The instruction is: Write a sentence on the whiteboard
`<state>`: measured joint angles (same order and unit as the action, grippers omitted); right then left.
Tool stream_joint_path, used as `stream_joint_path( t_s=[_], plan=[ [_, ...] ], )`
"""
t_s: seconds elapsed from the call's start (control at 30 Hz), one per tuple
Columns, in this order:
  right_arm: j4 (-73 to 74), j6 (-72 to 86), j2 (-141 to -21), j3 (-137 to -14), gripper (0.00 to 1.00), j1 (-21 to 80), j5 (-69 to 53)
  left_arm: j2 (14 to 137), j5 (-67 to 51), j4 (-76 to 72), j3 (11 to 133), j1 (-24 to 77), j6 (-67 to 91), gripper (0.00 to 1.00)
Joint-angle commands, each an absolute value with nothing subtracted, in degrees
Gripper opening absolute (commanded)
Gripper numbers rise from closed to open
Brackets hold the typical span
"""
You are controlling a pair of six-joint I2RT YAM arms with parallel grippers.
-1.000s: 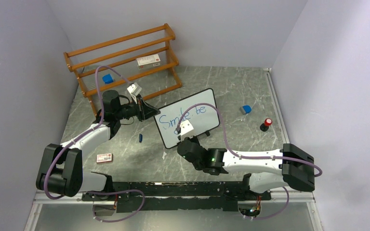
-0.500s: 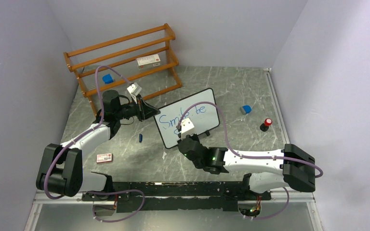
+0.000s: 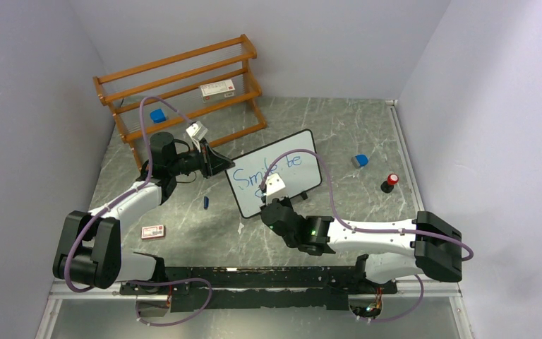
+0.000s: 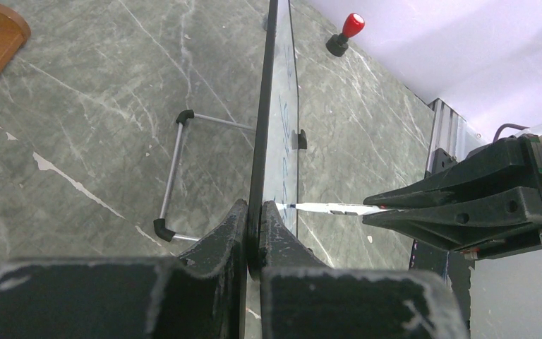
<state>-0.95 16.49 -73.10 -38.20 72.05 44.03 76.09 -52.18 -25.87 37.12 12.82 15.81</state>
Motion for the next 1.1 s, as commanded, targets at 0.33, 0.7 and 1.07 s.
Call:
stream_joint_path(
  t_s=[0.33, 0.7, 1.07],
  plan=[
    [4.8, 20.3, -73.6, -38.1, 0.0, 71.4, 41.5, 77.3, -51.5, -24.1, 37.9, 12.3, 13.0, 0.05],
    [7.2, 21.6, -74.8, -38.3, 0.0, 72.0, 40.4, 77.2, -51.5, -24.3, 37.9, 12.3, 13.0, 0.05],
    [5.0, 20.7, -75.9, -39.5, 0.0, 72.7, 37.6, 77.2, -51.6, -24.3, 37.9, 12.3, 13.2, 0.05]
  ],
)
